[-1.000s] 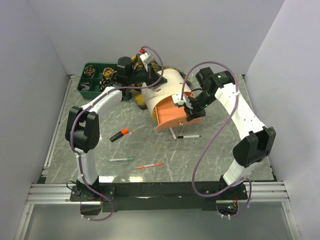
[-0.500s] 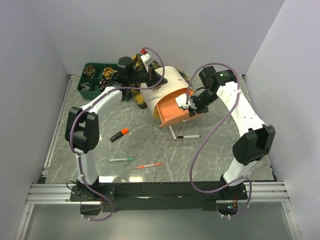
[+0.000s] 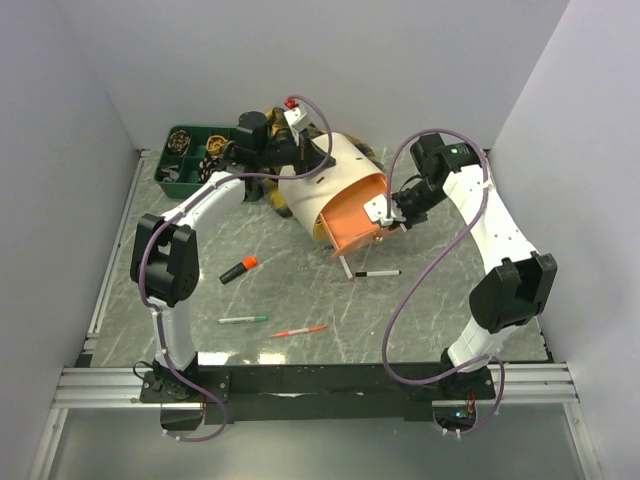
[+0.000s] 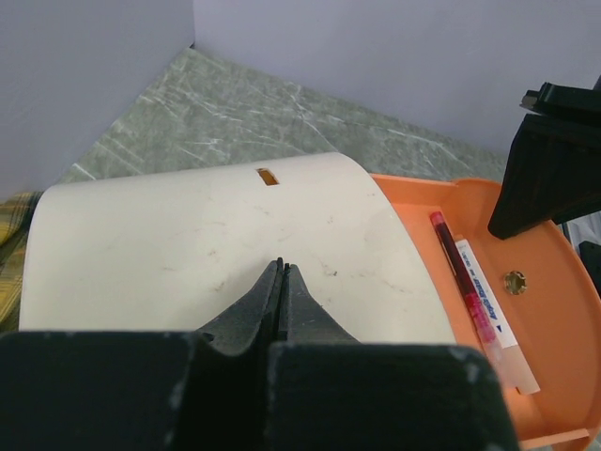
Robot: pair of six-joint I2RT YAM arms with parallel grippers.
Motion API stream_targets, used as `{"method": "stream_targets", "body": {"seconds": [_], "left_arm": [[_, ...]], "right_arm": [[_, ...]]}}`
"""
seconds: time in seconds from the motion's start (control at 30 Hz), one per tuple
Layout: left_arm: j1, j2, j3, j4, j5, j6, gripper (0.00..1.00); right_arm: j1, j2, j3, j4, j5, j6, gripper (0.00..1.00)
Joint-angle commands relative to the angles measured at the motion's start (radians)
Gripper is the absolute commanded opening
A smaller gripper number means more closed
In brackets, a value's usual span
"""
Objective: Sort the stationery into containers
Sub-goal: Close the drawer in the storage box.
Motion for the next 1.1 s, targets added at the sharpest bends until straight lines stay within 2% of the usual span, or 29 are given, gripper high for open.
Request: {"method": "stream_targets", "body": {"seconds": [0.0,0.2,0.57,0.73,0.83,1.07], "left_arm": [[-0.016,0.046,0.014,-0.179,-0.003,0.071,0.01],[-0.032,0.104,0.08,-0.296,-0.055,0.129,0.01],[-0.039,0.129,0.11,-0.416,-0.064,0.186,0.01],[-0.044,0.144,0.14,-0.477,-0.073,0.217,0.01],[-0.047,0.155,0.141,-0.497,-0.069,0.229,0.01],[-0.052,0.156,0.132,-0.49,-0.056,0.244,0.01]], "right_arm": [[-0.03,-0.002,0.06,0.015,0.104,-0.195,0.05],[-0.033,0.031,0.145,0.013,0.106,-0.215,0.05],[-0.028,0.122,0.354,0.016,0.049,-0.13,0.07],[-0.045,0.14,0.446,0.016,0.04,-0.104,0.04],[-0.059,0.12,0.437,0.016,0.055,-0.17,0.03],[-0.065,0.152,0.448,0.018,0.05,-0.184,0.06]]}}
